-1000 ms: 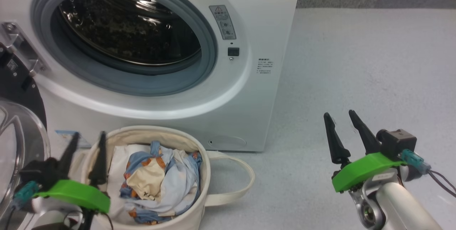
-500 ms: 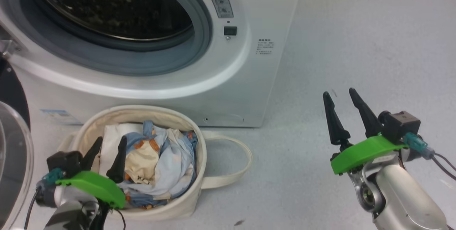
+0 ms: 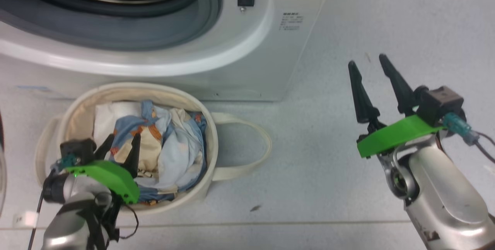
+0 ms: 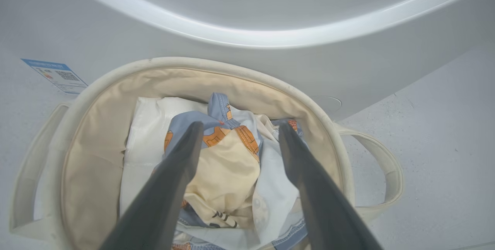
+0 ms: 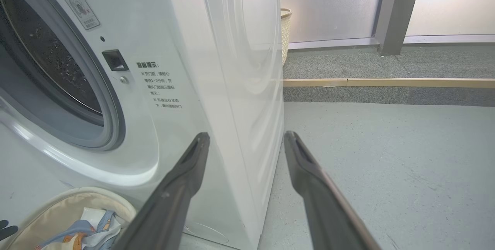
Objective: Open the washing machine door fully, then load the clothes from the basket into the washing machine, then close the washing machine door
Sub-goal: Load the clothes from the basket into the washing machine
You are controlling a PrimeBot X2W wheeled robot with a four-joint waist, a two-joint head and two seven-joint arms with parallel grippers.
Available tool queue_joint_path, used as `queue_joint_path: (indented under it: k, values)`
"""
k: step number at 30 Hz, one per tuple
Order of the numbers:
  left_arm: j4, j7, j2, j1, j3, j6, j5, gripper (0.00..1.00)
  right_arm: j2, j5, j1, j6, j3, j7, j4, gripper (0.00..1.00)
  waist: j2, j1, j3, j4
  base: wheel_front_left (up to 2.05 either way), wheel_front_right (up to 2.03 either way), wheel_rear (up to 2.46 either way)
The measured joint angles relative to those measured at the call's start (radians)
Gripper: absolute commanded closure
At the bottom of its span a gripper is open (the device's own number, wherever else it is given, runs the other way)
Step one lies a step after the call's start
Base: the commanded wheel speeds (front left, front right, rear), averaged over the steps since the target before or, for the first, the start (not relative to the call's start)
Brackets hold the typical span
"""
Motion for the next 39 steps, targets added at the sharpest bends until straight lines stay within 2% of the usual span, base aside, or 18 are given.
queue_joint_path:
  k: [8,17,21,25,30,35,37,39]
  values:
    - [0.107,0.000,-0.020,-0.098,-0.058,-0.001,-0.010,0.00,0.000,-0.022,-0.047,0.000,-0.013,0.009,-0.027,0.00,0.0000,0.0000,0.095,-0.017,0.00,0.00,0.00]
    - [0.165,0.023,-0.010,-0.164,-0.163,-0.001,-0.030,0.00,0.000,-0.052,-0.056,0.000,-0.046,0.027,-0.077,0.00,0.0000,-0.0001,0.188,-0.044,0.00,0.00,0.00]
    - [0.178,0.080,-0.006,-0.201,-0.172,-0.001,-0.077,0.00,0.000,-0.065,-0.078,0.000,-0.071,0.035,-0.112,0.00,0.0000,0.0000,0.234,-0.059,0.00,0.00,0.00]
    - [0.196,0.123,-0.002,-0.239,-0.192,-0.001,-0.100,0.00,-0.006,-0.078,-0.081,0.000,-0.140,0.046,-0.150,0.00,0.0000,0.0001,0.274,-0.069,0.00,0.00,0.00]
    - [0.219,0.214,0.022,-0.251,-0.219,0.002,-0.093,0.00,-0.020,-0.092,-0.081,0.000,-0.170,0.078,-0.218,0.00,0.0000,-0.0001,0.306,-0.081,0.00,0.00,0.00]
    - [0.225,0.258,0.029,-0.262,-0.223,0.039,-0.089,0.00,-0.020,-0.094,-0.072,0.000,-0.184,0.103,-0.258,0.00,0.0000,-0.0001,0.324,-0.093,0.00,0.00,0.00]
    - [0.226,0.309,0.030,-0.263,-0.224,0.068,-0.089,0.00,-0.020,-0.100,-0.055,0.000,-0.188,0.107,-0.268,0.00,0.0000,-0.0001,0.332,-0.095,0.00,0.00,0.00]
    - [0.227,0.304,0.033,-0.264,-0.224,0.087,-0.089,0.00,-0.020,-0.100,-0.052,0.000,-0.188,0.115,-0.275,0.00,0.0000,-0.0002,0.336,-0.095,0.00,0.00,0.00]
